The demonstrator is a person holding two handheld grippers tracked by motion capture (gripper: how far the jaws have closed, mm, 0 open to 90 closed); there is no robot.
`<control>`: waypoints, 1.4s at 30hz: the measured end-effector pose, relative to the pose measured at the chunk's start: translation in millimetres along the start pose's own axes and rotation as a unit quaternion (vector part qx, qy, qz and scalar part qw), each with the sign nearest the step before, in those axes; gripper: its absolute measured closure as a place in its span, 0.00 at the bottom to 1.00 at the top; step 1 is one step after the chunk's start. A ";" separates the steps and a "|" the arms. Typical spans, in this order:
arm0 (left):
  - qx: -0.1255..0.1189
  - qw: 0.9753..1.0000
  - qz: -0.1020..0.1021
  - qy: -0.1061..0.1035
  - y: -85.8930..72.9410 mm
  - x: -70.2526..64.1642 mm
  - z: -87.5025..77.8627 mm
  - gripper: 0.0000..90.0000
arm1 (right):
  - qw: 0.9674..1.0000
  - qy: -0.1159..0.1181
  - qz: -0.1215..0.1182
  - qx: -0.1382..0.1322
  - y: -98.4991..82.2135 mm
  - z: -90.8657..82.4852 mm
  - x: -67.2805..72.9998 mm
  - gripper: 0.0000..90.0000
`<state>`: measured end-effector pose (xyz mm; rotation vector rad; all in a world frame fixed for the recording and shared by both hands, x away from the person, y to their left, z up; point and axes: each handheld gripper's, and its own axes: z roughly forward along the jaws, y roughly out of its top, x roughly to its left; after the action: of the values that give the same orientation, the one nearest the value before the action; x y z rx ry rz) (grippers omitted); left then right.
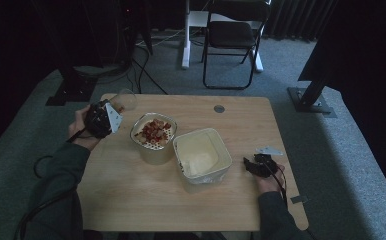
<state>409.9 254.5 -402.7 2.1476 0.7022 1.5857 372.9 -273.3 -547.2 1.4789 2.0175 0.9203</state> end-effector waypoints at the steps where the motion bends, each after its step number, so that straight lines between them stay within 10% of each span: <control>1: 0.000 1.000 0.004 0.002 0.3 0.3 0.6 0.47 | 1.000 0.001 0.001 0.000 -0.2 -0.2 -0.4 0.53; 42: -0.005 0.989 0.141 0.036 23.8 -3.8 0.2 0.47 | 1.000 0.001 -0.002 -0.004 -2.4 -0.7 0.3 0.51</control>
<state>413.2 233.1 -392.1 2.2720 0.4230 1.8118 370.8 -273.7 -548.6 1.4695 2.0148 0.9294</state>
